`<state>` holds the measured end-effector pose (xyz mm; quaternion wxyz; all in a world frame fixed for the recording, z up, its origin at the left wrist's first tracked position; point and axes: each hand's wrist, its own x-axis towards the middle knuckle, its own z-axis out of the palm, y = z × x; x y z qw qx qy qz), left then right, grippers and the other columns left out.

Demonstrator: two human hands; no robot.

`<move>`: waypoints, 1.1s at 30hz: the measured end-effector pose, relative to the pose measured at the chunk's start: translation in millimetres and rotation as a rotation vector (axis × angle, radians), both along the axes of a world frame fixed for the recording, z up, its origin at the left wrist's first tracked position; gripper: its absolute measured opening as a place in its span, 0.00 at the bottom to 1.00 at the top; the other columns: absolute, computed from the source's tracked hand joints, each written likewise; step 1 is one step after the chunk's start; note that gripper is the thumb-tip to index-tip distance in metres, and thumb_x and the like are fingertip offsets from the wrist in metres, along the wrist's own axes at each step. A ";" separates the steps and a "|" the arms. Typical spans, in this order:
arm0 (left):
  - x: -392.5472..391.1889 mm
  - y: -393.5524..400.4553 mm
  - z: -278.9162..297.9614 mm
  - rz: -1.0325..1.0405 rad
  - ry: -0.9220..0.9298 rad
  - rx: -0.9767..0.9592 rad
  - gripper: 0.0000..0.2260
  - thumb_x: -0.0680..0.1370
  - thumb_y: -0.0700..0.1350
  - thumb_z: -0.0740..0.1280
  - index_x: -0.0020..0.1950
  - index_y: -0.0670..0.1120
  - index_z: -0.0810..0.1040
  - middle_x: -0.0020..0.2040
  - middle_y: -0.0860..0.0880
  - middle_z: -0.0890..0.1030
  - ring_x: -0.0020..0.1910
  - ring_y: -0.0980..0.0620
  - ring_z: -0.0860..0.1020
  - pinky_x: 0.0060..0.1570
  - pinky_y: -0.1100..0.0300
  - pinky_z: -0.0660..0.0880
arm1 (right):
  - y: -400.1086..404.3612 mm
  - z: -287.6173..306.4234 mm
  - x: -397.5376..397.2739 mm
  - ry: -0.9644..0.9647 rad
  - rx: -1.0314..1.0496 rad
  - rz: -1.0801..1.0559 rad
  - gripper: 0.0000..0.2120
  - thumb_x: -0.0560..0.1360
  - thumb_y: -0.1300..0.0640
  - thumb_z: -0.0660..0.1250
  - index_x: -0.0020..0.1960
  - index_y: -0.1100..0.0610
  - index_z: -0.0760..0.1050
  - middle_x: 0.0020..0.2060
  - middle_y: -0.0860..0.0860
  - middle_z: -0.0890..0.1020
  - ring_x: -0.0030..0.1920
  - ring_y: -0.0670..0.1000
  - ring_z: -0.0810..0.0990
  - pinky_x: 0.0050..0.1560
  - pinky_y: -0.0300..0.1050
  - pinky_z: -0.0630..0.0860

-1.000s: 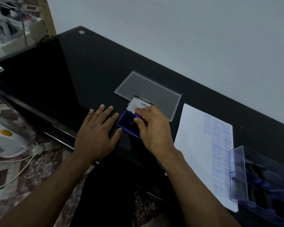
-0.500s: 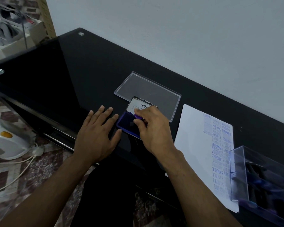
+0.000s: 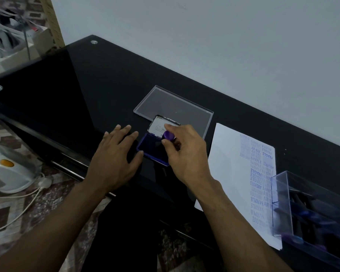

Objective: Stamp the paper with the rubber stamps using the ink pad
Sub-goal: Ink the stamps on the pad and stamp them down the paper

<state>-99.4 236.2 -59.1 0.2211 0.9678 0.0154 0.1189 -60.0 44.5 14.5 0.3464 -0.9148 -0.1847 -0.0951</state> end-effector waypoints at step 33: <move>94.3 -210.8 20.7 -0.447 0.002 -0.015 0.27 0.79 0.61 0.55 0.75 0.51 0.71 0.79 0.48 0.66 0.80 0.45 0.57 0.79 0.42 0.49 | -210.9 17.6 20.4 -0.024 0.015 -0.476 0.12 0.75 0.56 0.73 0.58 0.53 0.82 0.52 0.47 0.80 0.44 0.45 0.81 0.50 0.35 0.79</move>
